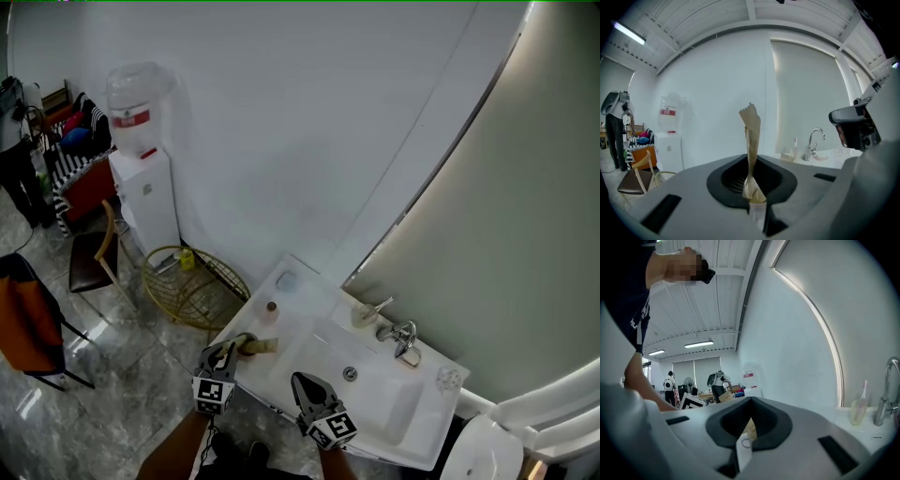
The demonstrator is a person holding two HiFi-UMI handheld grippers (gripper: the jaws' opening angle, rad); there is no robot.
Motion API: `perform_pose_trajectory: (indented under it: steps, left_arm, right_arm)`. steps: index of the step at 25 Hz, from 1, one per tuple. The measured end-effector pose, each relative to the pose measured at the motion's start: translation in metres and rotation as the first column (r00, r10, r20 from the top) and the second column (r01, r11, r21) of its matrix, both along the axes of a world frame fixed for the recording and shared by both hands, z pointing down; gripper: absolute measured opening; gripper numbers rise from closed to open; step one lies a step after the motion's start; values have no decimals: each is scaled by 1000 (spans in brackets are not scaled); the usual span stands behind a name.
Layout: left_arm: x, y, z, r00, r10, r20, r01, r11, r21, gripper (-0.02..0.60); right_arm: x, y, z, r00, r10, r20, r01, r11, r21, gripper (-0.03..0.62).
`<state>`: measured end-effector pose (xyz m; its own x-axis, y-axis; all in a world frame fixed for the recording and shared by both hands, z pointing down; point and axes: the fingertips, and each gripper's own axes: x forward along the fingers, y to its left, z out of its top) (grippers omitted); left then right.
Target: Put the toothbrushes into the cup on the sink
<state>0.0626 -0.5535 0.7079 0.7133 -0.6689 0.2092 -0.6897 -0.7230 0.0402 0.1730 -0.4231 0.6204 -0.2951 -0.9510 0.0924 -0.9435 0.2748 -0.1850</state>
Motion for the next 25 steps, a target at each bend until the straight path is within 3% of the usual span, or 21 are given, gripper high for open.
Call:
perform_pose_trajectory:
  steps: [7, 25]
  left_arm:
    - [17, -9, 22, 998, 33, 44, -33, 999, -9, 46]
    - [26, -17, 60, 996, 23, 90, -16, 997, -81, 45]
  right_arm:
    - [2, -2, 3, 1000, 8, 15, -8, 1000, -7, 28]
    - [0, 0, 19, 999, 0, 38, 1, 999, -38, 28]
